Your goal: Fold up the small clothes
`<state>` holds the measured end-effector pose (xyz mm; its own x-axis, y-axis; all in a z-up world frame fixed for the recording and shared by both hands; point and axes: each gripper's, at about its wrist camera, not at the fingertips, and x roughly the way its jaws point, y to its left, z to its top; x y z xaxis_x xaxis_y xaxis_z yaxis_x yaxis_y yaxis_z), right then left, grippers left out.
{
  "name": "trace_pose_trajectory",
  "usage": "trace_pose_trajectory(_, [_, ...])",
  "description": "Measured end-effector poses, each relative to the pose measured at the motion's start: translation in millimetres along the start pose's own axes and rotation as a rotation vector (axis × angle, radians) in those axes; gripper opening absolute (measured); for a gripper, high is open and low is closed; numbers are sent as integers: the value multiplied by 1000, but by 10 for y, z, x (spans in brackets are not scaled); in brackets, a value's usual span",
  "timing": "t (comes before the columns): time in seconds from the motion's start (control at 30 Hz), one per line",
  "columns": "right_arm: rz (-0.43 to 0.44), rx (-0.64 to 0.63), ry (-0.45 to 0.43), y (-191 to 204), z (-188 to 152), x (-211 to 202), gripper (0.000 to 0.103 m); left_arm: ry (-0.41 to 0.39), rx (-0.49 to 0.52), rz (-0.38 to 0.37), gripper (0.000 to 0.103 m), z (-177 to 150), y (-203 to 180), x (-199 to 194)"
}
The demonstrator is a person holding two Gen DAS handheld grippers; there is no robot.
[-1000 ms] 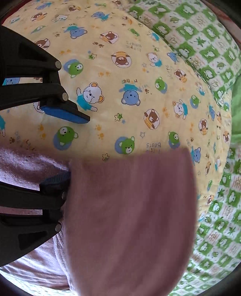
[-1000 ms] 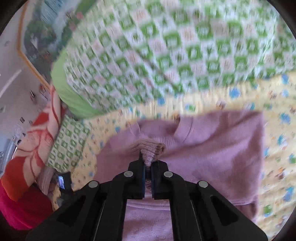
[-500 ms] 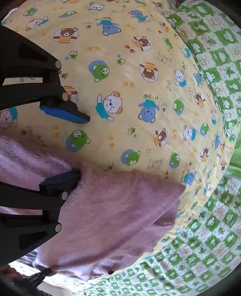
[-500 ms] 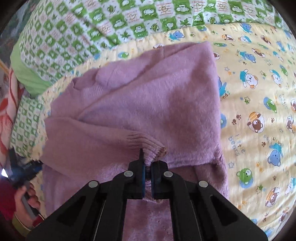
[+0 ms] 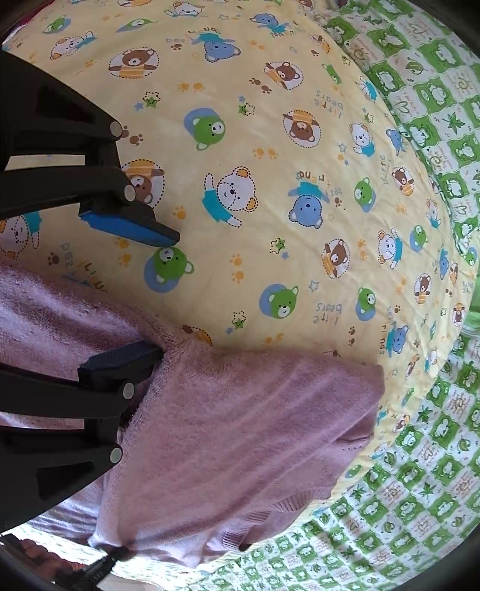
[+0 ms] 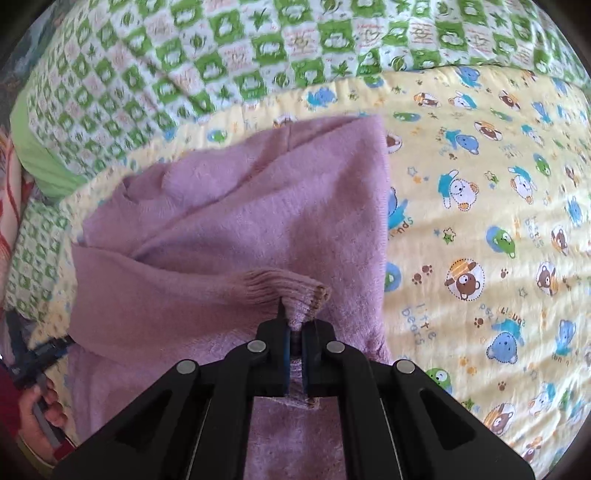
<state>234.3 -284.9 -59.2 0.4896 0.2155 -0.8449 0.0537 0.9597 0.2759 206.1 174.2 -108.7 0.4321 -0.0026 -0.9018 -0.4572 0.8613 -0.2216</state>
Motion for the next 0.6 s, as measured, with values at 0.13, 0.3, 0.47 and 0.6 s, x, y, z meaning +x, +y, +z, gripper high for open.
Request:
trace_pose_trajectory(0.13, [-10,-21,62,-22,-117,69,11,36,58,-33,52,25,-29,-52])
trace_pose_trajectory(0.3, [-20,-48,33,-29,-59,-134,21,46,139,-216,52,115,-13,-341])
trace_pose_trajectory(0.47, [98,-94,-7,65,359,-199,34,-6,312,-253,63,608,-417,-440])
trace_pose_trajectory(0.6, [135,-173,-61,216,823,-140,38,-8,418,-274,72,1144,-838,-271])
